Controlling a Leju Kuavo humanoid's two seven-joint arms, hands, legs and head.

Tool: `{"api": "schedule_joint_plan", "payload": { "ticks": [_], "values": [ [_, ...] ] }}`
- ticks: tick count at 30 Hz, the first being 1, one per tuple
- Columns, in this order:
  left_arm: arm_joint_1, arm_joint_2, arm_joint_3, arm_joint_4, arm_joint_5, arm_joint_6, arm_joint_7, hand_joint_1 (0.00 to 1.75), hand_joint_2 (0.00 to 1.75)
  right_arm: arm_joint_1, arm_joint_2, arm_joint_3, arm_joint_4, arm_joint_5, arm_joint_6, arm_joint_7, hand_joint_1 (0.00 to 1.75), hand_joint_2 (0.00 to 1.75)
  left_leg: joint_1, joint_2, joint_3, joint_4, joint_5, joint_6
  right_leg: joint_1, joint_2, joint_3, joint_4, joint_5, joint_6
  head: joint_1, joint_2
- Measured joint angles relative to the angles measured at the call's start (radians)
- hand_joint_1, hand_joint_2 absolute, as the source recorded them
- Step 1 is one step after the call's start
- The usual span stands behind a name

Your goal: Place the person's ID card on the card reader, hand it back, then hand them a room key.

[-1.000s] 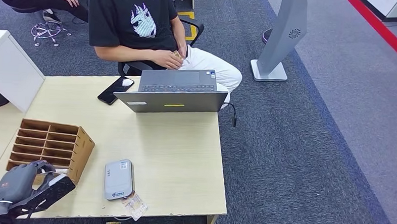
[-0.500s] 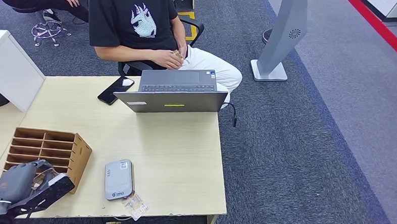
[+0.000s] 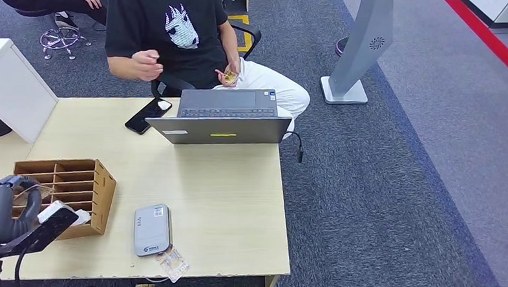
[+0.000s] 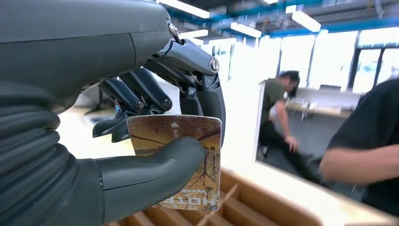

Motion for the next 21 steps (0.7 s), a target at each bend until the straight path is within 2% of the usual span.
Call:
{"api": "schedule_joint_plan", "payload": {
  "ticks": [14, 21],
  "values": [
    [-0.12, 0.004, 0.025, -0.101, -0.038, 0.037, -0.015, 1.75, 1.75, 0.009, 0.0, -0.02, -0.016, 0.025, 0.013, 0.006, 0.0, 1.75, 0.0, 0.0, 0.0, 0.0, 0.0, 0.0, 0.0, 0.0, 0.0, 0.0, 0.0, 0.0, 0.0, 0.0],
    [-0.227, 0.05, 0.035, -0.061, -0.065, -0.016, 0.018, 1.75, 1.75, 0.009, 0.0, -0.029, -0.017, 0.049, 0.031, -0.007, 0.0, 1.75, 0.0, 0.0, 0.0, 0.0, 0.001, -0.001, 0.0, 0.001, 0.0, 0.0, 0.001, 0.0, 0.0, 0.0]
  ]
}}
